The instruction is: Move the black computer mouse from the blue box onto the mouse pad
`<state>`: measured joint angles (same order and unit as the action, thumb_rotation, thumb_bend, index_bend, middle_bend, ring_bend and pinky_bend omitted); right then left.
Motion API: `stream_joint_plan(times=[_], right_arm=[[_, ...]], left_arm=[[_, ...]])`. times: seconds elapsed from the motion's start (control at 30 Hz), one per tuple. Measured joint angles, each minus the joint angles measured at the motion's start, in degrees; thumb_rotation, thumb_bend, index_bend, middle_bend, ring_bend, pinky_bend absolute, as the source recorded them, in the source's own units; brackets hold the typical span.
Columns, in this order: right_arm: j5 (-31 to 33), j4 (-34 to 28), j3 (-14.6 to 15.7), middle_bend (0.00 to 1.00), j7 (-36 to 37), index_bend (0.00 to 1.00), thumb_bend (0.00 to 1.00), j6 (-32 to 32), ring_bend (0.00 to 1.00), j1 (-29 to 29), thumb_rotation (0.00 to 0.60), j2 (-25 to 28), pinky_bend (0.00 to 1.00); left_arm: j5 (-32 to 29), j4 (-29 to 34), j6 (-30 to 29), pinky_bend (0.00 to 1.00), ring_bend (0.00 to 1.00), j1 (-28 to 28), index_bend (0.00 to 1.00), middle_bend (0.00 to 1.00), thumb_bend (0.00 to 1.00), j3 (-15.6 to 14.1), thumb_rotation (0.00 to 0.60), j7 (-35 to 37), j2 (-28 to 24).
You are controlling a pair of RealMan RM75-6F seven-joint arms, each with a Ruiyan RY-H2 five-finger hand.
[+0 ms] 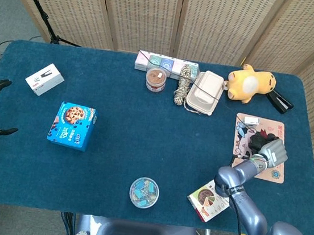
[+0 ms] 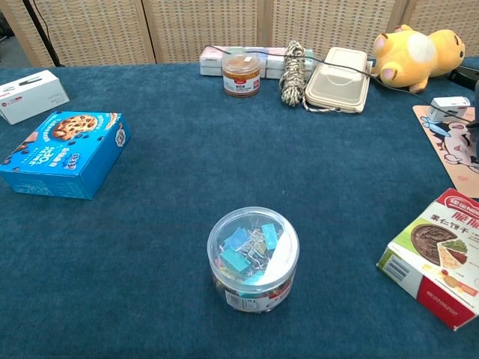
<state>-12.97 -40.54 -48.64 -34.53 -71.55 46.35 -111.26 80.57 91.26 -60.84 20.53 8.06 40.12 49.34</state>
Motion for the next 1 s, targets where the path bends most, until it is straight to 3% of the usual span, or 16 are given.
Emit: stream_joint_plan(times=[0.57,0.67,1.0], right_arm=[[-1.10,6.12,-1.06,0.53,2.07,0.53,0.51,4.94,0.49,0.35,0.600,-1.85,0.58],[-1.43,6.14,-1.19,0.47,2.81,0.45,0.51,5.24,0.44,0.33,0.600,-1.91,0.52],[-2.60,4.02,-0.94,0.12,3.75,0.15,0.40,5.87,0.10,-0.73,0.600,-1.69,0.24]], left_arm=[[-1.35,-0.17,0.99,0.00,0.00,0.69,0.00,0.00,0.03,-0.19,0.600,-0.90,0.21],[-1.75,-0.16,1.15,0.00,0.00,0.79,0.00,0.00,0.03,-0.12,0.600,-1.07,0.25],[-1.63,-0.36,1.00,0.00,0.00,0.74,0.00,0.00,0.03,-0.17,0.600,-0.48,0.12]])
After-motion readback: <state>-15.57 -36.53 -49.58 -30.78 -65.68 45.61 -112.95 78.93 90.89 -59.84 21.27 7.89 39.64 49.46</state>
